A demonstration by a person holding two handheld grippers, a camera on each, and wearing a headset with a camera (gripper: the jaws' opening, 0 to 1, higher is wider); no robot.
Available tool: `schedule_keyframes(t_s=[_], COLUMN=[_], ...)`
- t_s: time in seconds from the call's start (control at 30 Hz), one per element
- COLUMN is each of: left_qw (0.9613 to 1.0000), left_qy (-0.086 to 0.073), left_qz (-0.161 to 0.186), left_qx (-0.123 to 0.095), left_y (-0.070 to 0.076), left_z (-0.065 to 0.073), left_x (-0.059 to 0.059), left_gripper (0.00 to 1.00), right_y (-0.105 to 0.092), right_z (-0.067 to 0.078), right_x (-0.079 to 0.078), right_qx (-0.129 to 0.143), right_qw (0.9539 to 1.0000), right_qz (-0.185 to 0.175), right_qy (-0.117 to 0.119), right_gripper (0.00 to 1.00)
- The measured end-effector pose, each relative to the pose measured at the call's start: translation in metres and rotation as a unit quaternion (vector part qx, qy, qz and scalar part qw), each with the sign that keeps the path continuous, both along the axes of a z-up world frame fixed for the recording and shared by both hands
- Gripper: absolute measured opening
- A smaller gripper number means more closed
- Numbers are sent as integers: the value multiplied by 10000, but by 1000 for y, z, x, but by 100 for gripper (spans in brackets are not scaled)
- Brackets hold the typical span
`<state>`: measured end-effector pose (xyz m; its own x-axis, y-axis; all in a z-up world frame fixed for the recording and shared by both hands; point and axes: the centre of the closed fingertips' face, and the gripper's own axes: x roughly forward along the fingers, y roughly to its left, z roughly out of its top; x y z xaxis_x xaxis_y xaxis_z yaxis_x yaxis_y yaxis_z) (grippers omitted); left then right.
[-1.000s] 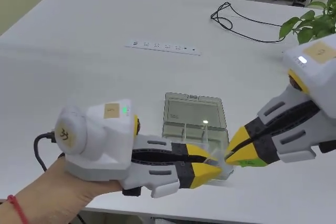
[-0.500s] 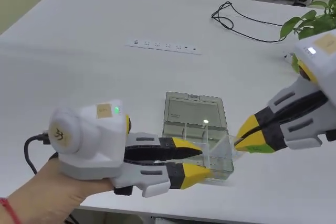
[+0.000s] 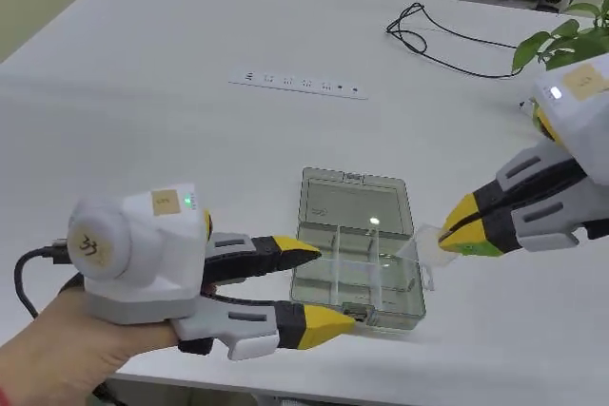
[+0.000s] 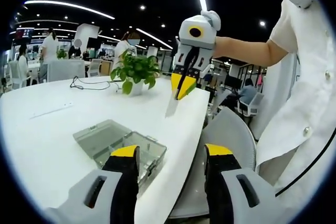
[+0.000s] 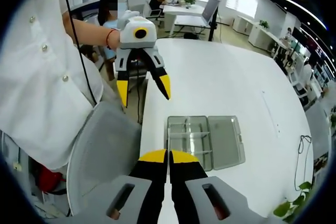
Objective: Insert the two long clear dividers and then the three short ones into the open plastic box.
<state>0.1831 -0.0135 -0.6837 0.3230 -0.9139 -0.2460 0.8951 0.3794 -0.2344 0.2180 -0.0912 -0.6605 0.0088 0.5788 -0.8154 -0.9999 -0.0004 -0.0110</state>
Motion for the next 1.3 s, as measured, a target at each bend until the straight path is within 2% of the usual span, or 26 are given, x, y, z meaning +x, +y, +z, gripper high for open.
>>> schedule_keyframes(t_s=[0.13,0.23,0.3,0.57,0.73,1.03,1.1,1.3], left_qw=[10000,9998,9997,9993,9991,9989,9990,9989], left_qy=[39,43,71,171,204,225,183,228], left_qz=[55,76,76,166,232,316,335,345], left_qx=[57,154,220,282,274,256,251,222], left_y=[5,8,10,13,16,17,18,17], left_z=[-4,-8,-12,-18,-20,-20,-20,-20], left_x=[2,4,5,8,12,16,17,17], left_gripper=[54,59,62,73,77,79,79,80], right_y=[-10,-10,-13,-8,-11,-13,-13,-11], right_z=[-17,-26,-39,-65,-94,-107,-104,-106], right_x=[18,23,30,40,46,49,50,51], right_qx=[-282,-377,-538,-676,-870,-930,-921,-883], right_qw=[9994,9991,9981,9974,9960,9956,9957,9961], right_qz=[9,-17,30,32,82,36,35,24], right_qy=[-187,-209,-296,-236,-179,-70,-52,-10], right_gripper=[2,2,2,2,2,2,2,2])
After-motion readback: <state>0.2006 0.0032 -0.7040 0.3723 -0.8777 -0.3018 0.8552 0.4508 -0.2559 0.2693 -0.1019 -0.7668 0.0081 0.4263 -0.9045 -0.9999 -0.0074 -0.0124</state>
